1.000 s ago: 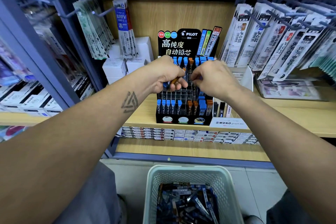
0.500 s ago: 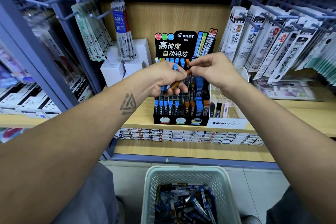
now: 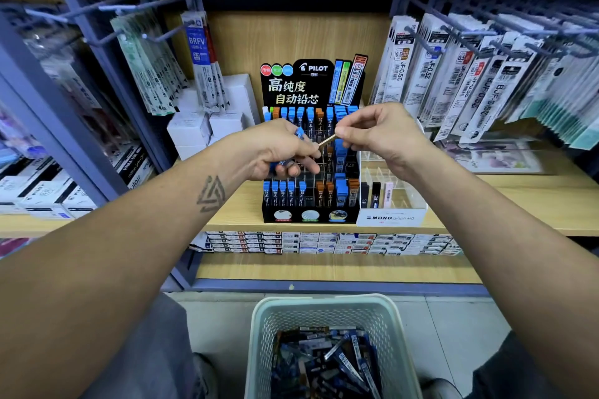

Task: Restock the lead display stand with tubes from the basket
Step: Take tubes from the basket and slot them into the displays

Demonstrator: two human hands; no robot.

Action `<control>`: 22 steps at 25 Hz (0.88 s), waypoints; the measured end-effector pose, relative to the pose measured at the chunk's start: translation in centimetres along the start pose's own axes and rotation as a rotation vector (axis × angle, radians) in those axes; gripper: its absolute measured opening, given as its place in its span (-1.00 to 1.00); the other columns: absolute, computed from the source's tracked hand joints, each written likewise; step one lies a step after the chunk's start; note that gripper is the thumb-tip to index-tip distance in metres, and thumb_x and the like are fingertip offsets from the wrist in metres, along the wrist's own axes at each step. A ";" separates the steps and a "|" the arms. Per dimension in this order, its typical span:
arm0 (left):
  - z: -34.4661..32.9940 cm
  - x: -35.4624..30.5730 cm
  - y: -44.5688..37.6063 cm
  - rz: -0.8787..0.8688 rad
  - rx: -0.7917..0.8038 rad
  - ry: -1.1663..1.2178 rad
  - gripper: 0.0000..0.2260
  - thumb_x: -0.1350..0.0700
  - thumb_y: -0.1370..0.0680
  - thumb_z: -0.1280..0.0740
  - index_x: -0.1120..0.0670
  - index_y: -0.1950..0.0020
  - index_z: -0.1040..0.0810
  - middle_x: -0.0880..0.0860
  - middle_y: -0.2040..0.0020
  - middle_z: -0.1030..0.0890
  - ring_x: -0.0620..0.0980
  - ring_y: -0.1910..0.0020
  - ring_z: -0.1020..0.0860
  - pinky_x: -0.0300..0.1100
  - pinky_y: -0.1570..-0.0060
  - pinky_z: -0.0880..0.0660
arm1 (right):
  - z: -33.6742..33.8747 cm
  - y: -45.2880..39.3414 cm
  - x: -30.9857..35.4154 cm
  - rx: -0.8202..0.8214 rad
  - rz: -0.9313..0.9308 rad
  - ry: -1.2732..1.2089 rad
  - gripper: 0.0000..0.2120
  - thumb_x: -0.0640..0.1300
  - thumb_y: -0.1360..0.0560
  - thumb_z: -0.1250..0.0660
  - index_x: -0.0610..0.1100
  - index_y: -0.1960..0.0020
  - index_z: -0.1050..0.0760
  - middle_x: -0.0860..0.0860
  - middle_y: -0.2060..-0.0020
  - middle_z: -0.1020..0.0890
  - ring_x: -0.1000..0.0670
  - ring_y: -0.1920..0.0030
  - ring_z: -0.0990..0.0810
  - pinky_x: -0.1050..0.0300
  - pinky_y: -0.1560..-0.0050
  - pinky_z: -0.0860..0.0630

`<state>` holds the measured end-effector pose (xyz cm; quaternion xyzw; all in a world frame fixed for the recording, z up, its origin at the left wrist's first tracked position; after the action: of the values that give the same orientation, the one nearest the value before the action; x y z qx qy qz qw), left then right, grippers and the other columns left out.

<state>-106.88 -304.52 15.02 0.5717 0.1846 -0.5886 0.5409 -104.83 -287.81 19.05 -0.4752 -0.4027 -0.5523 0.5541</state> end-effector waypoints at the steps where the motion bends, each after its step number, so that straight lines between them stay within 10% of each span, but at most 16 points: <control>1: -0.2 0.0 0.0 0.007 0.012 -0.003 -0.81 0.18 -0.67 -0.27 0.29 -0.16 -0.53 0.29 0.03 -0.70 -0.10 0.60 -0.37 -0.36 0.67 -0.19 | 0.0 0.0 0.2 -0.005 0.020 0.005 -0.94 -0.31 -0.43 -0.52 -0.18 0.16 -0.67 -0.02 0.34 -0.69 0.06 0.34 -0.63 0.27 0.28 -0.56; 12: 1.5 -0.5 -0.4 0.020 -0.093 0.026 -0.95 0.31 -0.61 -0.25 0.24 0.05 -0.43 0.23 0.30 -0.62 -0.10 0.63 -0.33 -0.37 0.65 -0.17 | -0.3 -1.0 2.6 -0.070 0.240 0.607 -0.97 -0.16 -0.49 -0.50 -0.04 0.10 -0.68 0.08 0.25 -0.65 0.08 0.21 -0.62 0.31 0.15 -0.49; 22: 1.0 -1.2 0.7 0.016 -0.020 0.126 -0.93 0.35 -0.61 -0.23 0.29 -0.08 -0.47 0.22 0.33 -0.62 -0.10 0.58 -0.38 -0.34 0.64 -0.22 | -2.5 -1.4 3.5 -0.018 0.356 0.965 -0.94 -0.05 -0.50 -0.47 0.03 0.03 -0.69 0.03 0.10 -0.70 -0.06 0.03 -0.63 -0.05 -0.06 -0.59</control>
<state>-107.02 -305.06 16.59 0.6037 0.2199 -0.5452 0.5385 -106.20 -290.94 21.98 -0.2321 -0.0090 -0.6093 0.7582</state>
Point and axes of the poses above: each hand's wrist, its own y-axis away from the middle knuckle, its own z-axis out of the back of the hand, x = y × z, the point moved 9 cm from there along -y, towards the middle knuckle
